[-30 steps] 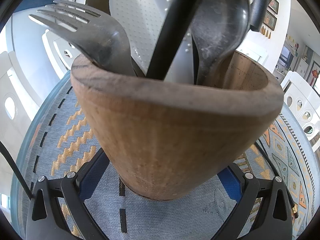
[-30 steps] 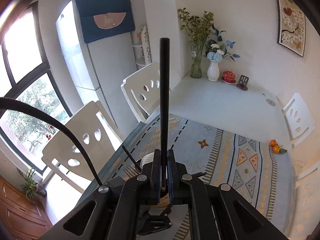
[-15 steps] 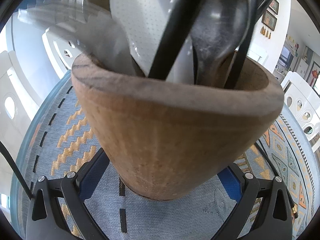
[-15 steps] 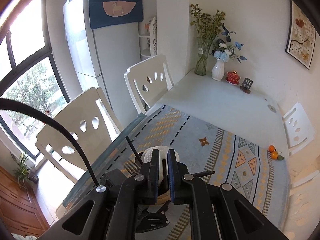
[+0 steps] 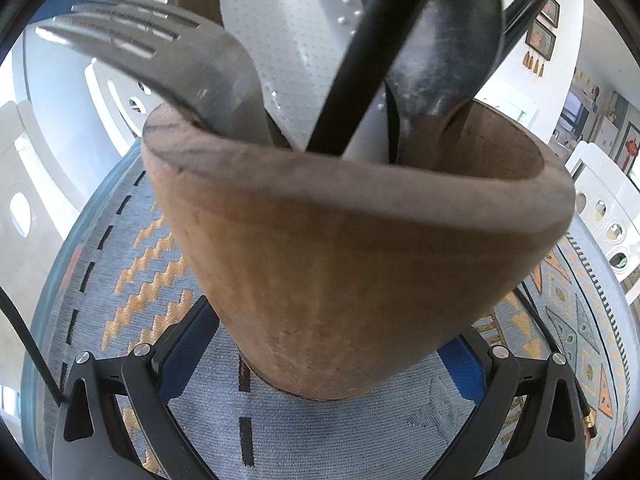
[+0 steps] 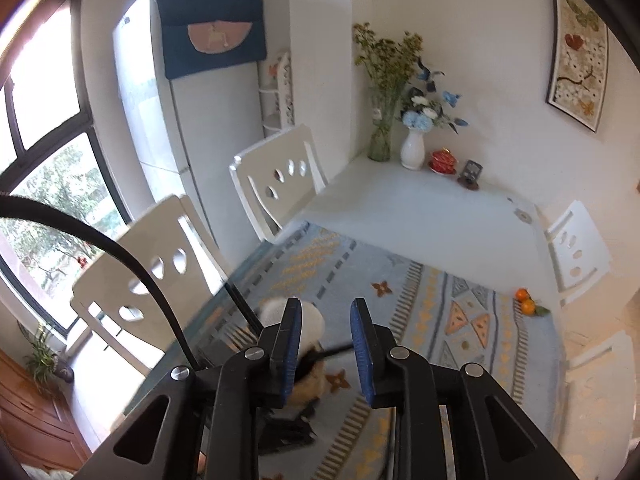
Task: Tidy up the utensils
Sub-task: 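Move the open right tool back over the last black chopstick, then close the right tool on the last chopstick and lift it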
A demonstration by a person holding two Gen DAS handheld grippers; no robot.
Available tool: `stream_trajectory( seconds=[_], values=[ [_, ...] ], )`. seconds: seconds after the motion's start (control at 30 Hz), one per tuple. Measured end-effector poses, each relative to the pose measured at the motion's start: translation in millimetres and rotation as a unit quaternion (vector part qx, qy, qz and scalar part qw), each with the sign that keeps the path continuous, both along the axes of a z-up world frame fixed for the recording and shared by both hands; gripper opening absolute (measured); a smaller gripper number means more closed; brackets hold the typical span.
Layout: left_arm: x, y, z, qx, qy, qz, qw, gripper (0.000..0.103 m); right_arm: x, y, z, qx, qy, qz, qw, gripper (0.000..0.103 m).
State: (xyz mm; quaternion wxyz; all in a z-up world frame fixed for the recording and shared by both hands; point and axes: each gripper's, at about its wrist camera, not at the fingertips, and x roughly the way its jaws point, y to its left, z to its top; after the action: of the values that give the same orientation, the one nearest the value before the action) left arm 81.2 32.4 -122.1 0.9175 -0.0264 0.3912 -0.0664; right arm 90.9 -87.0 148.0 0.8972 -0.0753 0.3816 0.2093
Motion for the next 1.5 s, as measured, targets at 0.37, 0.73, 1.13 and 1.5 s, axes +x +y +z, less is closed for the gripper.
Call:
stream_trajectory(
  seconds=[0.37,0.73,1.13,1.5],
  values=[
    [6.9,-0.4,-3.7,-0.017,0.018,-0.011,0.9996,0.101,7.4,-82.3,-111.8,0.026,0.245,-0.115,0.962,0.050],
    [13.1,-16.4,-1.1,-0.013,0.021,-0.010,0.9996,0.101,7.3,-108.8,-194.1,-0.005,0.329,-0.162,0.930,0.050],
    [6.7,-25.9,-0.3,0.006,0.013,-0.003,0.9999,0.101,18.6,-103.7,-253.7,-0.035,0.377,-0.129,0.916,0.049],
    [3.6,-36.1,-0.1,0.017,0.013,0.001,0.9998,0.102,32.9,-82.5,-260.4,-0.069,0.332,-0.107,0.935,0.031]
  ],
)
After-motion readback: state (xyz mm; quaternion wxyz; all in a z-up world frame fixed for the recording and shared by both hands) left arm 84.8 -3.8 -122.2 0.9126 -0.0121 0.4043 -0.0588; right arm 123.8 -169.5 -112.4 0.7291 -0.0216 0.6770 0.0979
